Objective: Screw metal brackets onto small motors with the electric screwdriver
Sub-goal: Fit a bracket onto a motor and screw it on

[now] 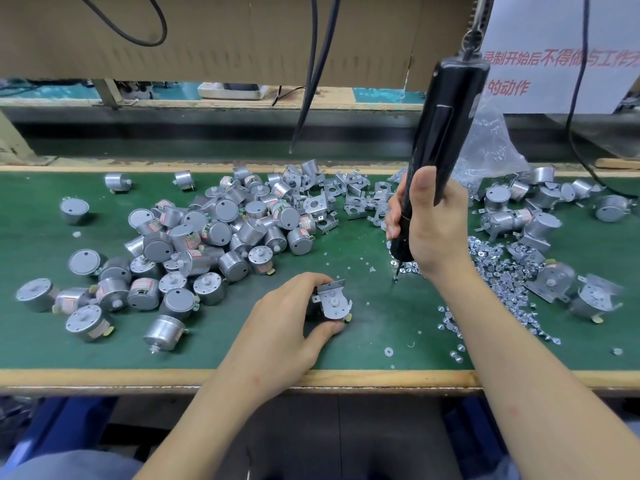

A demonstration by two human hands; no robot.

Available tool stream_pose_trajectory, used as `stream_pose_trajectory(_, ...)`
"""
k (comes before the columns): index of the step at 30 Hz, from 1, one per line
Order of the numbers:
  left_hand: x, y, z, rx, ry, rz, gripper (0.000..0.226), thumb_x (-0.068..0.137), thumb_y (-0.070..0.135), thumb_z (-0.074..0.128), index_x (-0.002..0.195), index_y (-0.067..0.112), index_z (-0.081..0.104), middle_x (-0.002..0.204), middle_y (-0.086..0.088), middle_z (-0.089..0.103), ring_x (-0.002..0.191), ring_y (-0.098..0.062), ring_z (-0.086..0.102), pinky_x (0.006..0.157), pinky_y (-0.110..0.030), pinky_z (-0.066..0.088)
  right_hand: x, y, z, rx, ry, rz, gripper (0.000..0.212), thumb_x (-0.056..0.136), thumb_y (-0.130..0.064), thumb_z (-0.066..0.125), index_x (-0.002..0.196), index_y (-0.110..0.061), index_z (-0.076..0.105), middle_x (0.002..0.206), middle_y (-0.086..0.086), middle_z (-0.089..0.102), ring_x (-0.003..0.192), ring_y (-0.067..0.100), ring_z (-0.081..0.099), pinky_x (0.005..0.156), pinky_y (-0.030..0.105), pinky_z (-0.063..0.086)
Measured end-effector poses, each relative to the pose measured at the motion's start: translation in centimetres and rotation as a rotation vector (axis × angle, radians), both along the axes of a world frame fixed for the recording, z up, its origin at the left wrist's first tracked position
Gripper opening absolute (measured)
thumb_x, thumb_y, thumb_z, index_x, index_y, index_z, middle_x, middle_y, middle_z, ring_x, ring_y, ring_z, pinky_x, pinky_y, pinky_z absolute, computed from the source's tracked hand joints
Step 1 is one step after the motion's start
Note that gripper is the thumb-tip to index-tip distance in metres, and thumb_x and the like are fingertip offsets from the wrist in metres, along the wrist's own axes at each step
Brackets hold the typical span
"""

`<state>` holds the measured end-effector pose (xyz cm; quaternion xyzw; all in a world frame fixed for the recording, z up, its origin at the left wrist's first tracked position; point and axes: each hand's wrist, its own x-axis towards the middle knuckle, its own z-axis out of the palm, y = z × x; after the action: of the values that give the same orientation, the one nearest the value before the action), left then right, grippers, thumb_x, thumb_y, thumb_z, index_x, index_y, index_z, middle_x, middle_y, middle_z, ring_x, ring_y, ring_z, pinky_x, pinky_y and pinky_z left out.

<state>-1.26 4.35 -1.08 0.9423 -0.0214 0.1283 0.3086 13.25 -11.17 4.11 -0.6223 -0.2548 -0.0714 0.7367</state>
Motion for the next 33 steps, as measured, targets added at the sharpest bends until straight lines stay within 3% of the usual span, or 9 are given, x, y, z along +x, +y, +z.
stream_pose_trajectory(5,0.0,0.0,0.1,0.0,-0.002,0.001,0.041,0.084,0.033,0.076,0.118,0.03,0.054,0.094,0.053,0.042,0.081,0.02,0.045,0.071,-0.001,0.032,-0.2,0.3,0.0,-0.011,-0.006,0.004,0.081,0.073,-0.088,0.056,0.068,-0.008,0.045,0.051,0.0,0.05,0.039,0.019,0.05,0.045,0.031,0.044)
stream_pose_trajectory(13,0.0,0.0,0.0,-0.001,-0.009,0.006,0.041,0.084,0.035,0.076,0.118,0.031,0.054,0.096,0.052,0.042,0.083,0.02,0.045,0.072,-0.001,0.032,-0.5,0.4,0.3,-0.021,0.012,-0.024,0.067,0.071,-0.088,0.057,0.062,-0.023,0.05,0.052,-0.001,0.051,0.04,0.019,0.05,0.044,0.033,0.044)
stream_pose_trajectory(21,0.0,-0.1,-0.1,-0.002,-0.037,0.017,0.042,0.082,0.033,0.077,0.119,0.029,0.057,0.088,0.047,0.046,0.082,0.021,0.045,0.073,0.0,0.031,-1.6,0.8,1.2,-0.013,0.035,-0.006,0.079,0.068,-0.089,0.058,0.069,-0.011,0.048,0.053,-0.001,0.051,0.042,0.02,0.05,0.046,0.034,0.045)
stream_pose_trajectory(24,0.0,-0.1,-0.1,0.003,-0.046,0.021,0.042,0.081,0.033,0.078,0.118,0.029,0.057,0.08,0.039,0.045,0.082,0.021,0.045,0.073,0.0,0.032,-2.7,1.5,2.0,0.021,0.03,0.046,0.078,0.068,-0.088,0.059,0.066,-0.011,0.045,0.052,0.001,0.051,0.04,0.02,0.05,0.045,0.033,0.044)
stream_pose_trajectory(29,0.0,-0.1,0.0,0.005,-0.048,0.016,0.042,0.082,0.035,0.077,0.119,0.029,0.058,0.086,0.039,0.044,0.081,0.019,0.047,0.073,0.0,0.032,-4.8,3.1,2.8,0.063,0.016,0.171,0.083,0.07,-0.087,0.058,0.068,-0.005,0.045,0.05,0.006,0.05,0.037,0.023,0.047,0.046,0.033,0.042)
stream_pose_trajectory(33,-0.1,-0.1,0.1,0.009,-0.048,0.005,0.04,0.083,0.034,0.076,0.118,0.027,0.058,0.087,0.036,0.045,0.08,0.017,0.047,0.072,-0.002,0.033,-6.1,4.1,2.7,0.08,0.033,0.233,0.077,0.07,-0.087,0.058,0.065,-0.011,0.048,0.048,0.004,0.05,0.037,0.022,0.046,0.043,0.034,0.041)
